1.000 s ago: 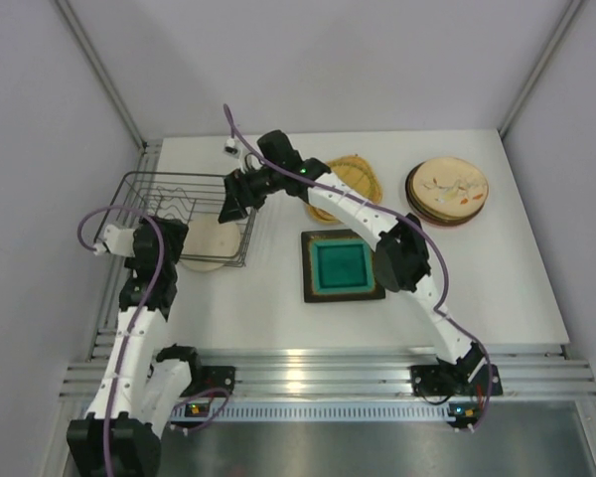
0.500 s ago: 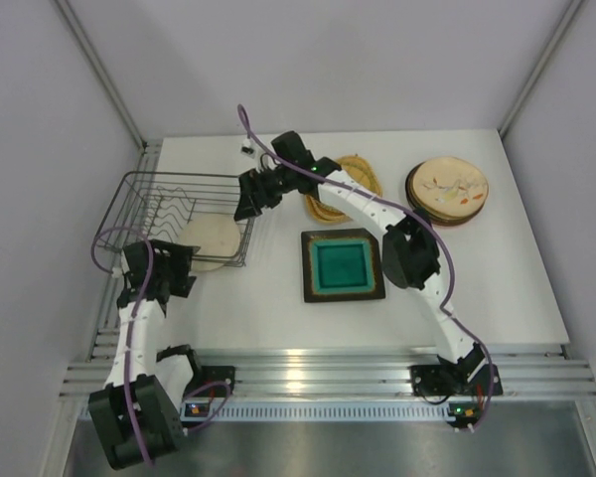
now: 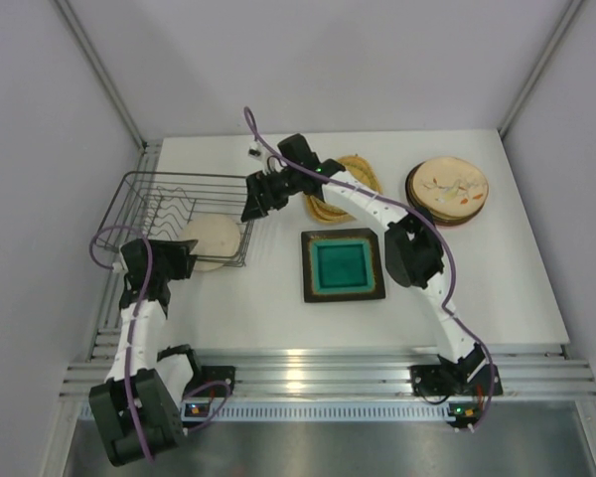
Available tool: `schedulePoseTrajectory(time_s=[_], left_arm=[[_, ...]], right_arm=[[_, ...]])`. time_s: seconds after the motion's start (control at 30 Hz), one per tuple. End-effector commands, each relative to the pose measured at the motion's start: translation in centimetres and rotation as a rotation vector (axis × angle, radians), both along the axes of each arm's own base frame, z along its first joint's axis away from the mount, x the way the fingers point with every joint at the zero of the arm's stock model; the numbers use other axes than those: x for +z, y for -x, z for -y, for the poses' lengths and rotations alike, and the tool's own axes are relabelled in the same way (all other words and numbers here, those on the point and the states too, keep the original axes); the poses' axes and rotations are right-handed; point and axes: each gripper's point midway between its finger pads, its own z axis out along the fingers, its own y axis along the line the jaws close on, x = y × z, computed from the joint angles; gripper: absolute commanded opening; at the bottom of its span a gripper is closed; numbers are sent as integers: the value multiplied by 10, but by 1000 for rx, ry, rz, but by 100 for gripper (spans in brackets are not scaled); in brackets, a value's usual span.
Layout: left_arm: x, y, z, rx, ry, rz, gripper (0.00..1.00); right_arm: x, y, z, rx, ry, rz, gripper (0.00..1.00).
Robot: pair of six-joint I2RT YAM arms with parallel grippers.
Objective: Unload the plates from the dish rack
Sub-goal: Move the dish rack
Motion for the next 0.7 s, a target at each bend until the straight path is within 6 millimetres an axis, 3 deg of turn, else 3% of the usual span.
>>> schedulePoseTrajectory(time_s=[0.0,0.07,0.2,0.23,0.3,0.67], left_arm=[[5,-10,-4,13,15,57,48],[0,-15,-10,31,-5,59,43],[-8,-28,-18,44,-32,98,25],[-9,-30,-17,33,-29,108,12],[-12,-39,-15,4,-22,119,0],[13,-67,12,-431,-172,116,0]], right_arm=[[60,-5,5,2,-110,103,76],[62,-7,6,-1,-116,100,76],[61,-6,6,2,-118,96,74],[63,-7,7,1,-121,102,73],[65,-8,9,-4,-125,103,73],[98,-18,-2,-34,-200,127,72]])
